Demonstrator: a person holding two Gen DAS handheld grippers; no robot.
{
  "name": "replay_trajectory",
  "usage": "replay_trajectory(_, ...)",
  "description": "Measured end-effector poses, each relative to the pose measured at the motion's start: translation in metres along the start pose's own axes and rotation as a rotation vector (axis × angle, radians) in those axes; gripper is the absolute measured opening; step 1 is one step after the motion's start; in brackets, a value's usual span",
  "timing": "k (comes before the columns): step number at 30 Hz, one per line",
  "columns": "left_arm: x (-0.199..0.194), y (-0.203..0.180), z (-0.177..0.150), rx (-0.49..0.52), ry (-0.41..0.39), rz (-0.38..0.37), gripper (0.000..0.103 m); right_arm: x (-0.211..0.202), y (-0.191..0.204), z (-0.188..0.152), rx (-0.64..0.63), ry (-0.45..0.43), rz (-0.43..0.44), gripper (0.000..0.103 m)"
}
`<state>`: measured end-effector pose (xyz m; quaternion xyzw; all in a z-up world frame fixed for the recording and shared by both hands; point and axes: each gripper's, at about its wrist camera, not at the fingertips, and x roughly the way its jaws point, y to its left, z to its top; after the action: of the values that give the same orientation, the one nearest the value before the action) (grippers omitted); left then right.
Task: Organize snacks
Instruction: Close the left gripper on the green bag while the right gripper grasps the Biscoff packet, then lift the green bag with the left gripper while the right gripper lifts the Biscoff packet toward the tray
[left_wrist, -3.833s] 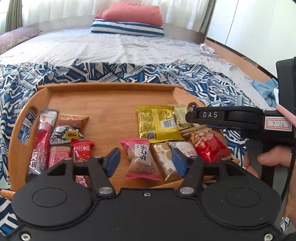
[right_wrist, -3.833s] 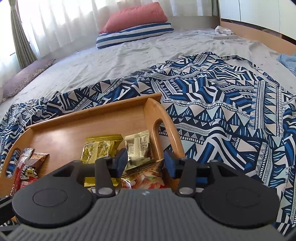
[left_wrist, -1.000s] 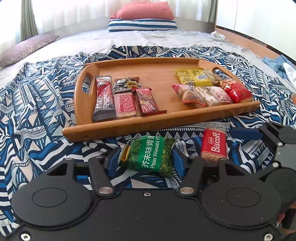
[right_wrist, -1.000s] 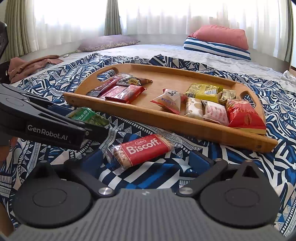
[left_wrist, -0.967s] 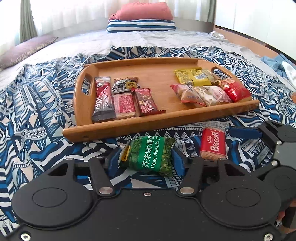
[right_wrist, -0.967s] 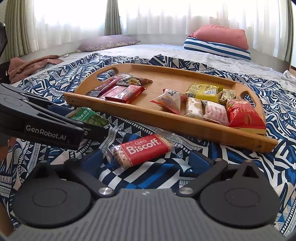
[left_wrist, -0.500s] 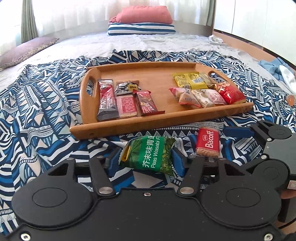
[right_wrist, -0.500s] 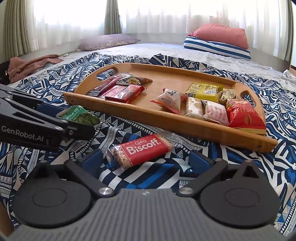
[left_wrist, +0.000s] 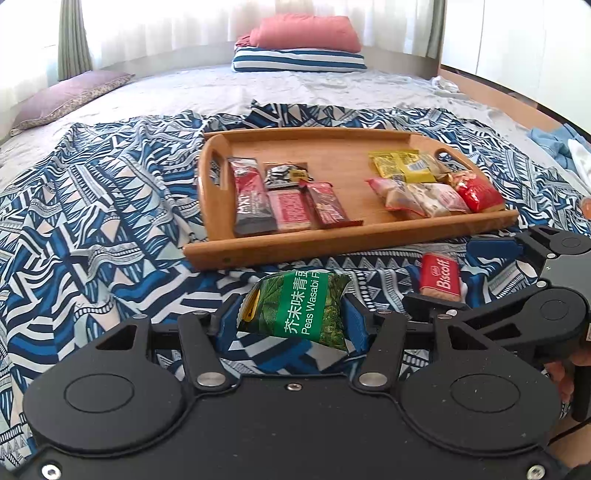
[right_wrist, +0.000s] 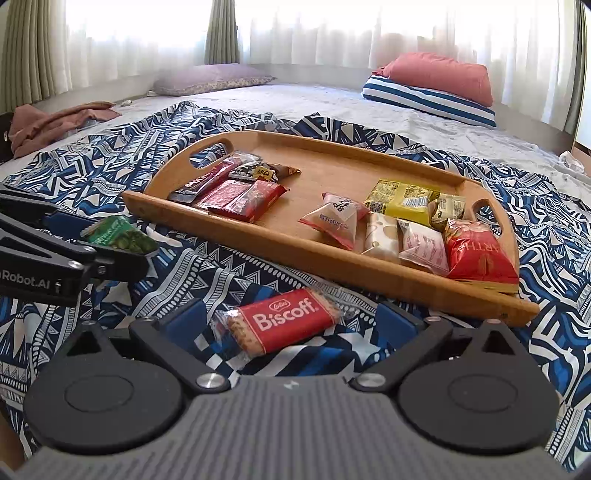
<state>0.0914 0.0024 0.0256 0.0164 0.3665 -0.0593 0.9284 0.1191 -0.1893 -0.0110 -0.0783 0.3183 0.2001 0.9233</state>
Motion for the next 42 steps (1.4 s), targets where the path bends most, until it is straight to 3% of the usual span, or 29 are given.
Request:
replay_trajectory(7, 0.000, 0.006, -0.001, -0.010, 0.006, 0.004, 0.055, 0.004, 0.000, 0.003, 0.008, 0.031, 0.018, 0.089)
replay_trajectory(9, 0.000, 0.006, -0.001, -0.011, 0.006, 0.004, 0.055, 0.002, 0.002, 0.003, 0.002, 0.030, 0.018, 0.081)
replay_trajectory(24, -0.004, 0.004, 0.002, -0.008, -0.009, 0.002, 0.055, -0.012, 0.010, 0.009, -0.020, 0.002, 0.027, 0.056)
replay_trajectory(29, -0.006, 0.004, 0.001, -0.008, -0.011, 0.002, 0.055, -0.017, 0.011, 0.007, -0.005, 0.000, 0.020, 0.055)
replay_trajectory(36, -0.008, 0.005, 0.000, -0.014, -0.012, 0.001, 0.055, -0.022, 0.007, -0.007, 0.032, 0.034, -0.012, 0.067)
replay_trajectory(42, -0.008, 0.005, -0.002, -0.016, -0.014, -0.001, 0.055, -0.032, -0.010, -0.011, 0.172, 0.055, -0.011, 0.070)
